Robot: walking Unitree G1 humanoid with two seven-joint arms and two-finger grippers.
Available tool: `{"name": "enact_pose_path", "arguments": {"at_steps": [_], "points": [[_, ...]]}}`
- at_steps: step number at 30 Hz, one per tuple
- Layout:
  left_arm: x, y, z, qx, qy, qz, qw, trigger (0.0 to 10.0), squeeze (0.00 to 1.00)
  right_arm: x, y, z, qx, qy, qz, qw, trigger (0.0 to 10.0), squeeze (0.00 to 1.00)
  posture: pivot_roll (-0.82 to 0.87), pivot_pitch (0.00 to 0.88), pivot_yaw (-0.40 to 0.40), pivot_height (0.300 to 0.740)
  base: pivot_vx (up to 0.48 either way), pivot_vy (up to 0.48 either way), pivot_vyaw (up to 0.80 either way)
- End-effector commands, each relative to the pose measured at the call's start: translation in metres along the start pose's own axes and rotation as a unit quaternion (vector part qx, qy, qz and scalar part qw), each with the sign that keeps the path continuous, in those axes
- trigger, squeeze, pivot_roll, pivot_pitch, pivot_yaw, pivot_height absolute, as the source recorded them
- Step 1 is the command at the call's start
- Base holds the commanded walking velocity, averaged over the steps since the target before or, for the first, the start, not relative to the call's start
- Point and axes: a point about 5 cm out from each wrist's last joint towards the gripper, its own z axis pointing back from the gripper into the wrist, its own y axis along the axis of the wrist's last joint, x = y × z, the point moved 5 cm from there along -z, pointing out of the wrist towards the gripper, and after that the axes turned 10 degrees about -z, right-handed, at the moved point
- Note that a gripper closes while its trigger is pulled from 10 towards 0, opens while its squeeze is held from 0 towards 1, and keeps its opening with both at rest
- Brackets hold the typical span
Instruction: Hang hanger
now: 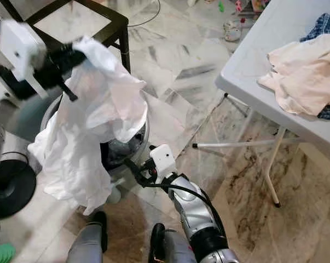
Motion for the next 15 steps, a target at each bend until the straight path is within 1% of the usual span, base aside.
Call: {"name": "enact_pose_path", "arguments": {"at_steps": [1,2,3,6,7,8,9,11,12,14,15], "points": [[-0.008,0.055,-0.006,0.087,0.005,-0.007,0.996,0.0,0.0,-0.002,-0.009,0.0,-0.011,-0.002,-0.005,1.0,10.0,0.0,0.35,0.275,-0.107,0.74,0.0,0.0,0.0],[-0.009,0.063,-0.007,0.1,0.005,-0.001,0.995,0.0,0.0,-0.002,-0.009,0.0,-0.01,-0.001,-0.006,1.0,10.0,0.0,0.35,0.275,-0.105,0.74,0.0,0.0,0.0],[-0.01,0.073,-0.007,0.117,0.005,0.017,0.993,0.0,0.0,-0.003,-0.009,-0.002,-0.01,-0.001,-0.006,1.0,10.0,0.0,0.35,0.275,-0.102,0.74,0.0,0.0,0.0],[-0.012,0.095,-0.006,0.162,0.01,0.082,0.983,0.0,0.0,-0.003,-0.01,-0.003,-0.009,-0.002,-0.008,1.0,10.0,0.0,0.36,0.277,-0.098,0.74,0.0,0.0,0.0],[-0.014,0.096,-0.004,0.165,0.017,0.103,0.981,0.0,0.0,-0.003,-0.012,-0.003,-0.009,-0.002,-0.009,1.0,10.0,0.0,0.36,0.281,-0.097,0.74,0.0,0.0,0.0],[-0.015,0.093,-0.002,0.159,0.026,0.119,0.98,0.0,0.0,-0.004,-0.013,-0.003,-0.011,-0.002,-0.009,1.0,10.0,0.0,0.37,0.282,-0.097,0.74,0.0,0.0,0.0],[-0.013,0.079,0.003,0.134,0.038,0.14,0.98,0.0,0.0,-0.005,-0.016,-0.003,-0.013,-0.001,-0.009,1.0,10.0,0.0,0.36,0.284,-0.097,0.74,0.0,0.0,0.0],[-0.01,0.067,0.008,0.113,0.048,0.147,0.982,0.0,0.0,-0.005,-0.017,-0.003,-0.014,0.0,-0.009,1.0,10.0,0.0,0.36,0.287,-0.098,0.74,0.0,0.0,0.0],[-0.003,0.049,0.017,0.09,0.065,0.182,0.977,0.0,0.0,-0.005,-0.018,-0.002,-0.015,0.001,-0.008,1.0,10.0,0.0,0.36,0.292,-0.102,0.74,0.0,0.0,0.0],[0.013,0.018,0.034,0.042,0.084,0.216,0.972,0.0,0.0,-0.005,-0.02,-0.001,-0.018,0.0,-0.007,1.0,10.0,0.0,0.36,0.296,-0.107,0.74,0.0,0.0,0.0],[0.026,-0.001,0.047,0.009,0.096,0.241,0.966,0.0,0.0,-0.004,-0.021,-0.001,-0.019,0.0,-0.007,1.0,10.0,0.0,0.36,0.301,-0.112,0.74,0.0,0.0,0.0]]}}
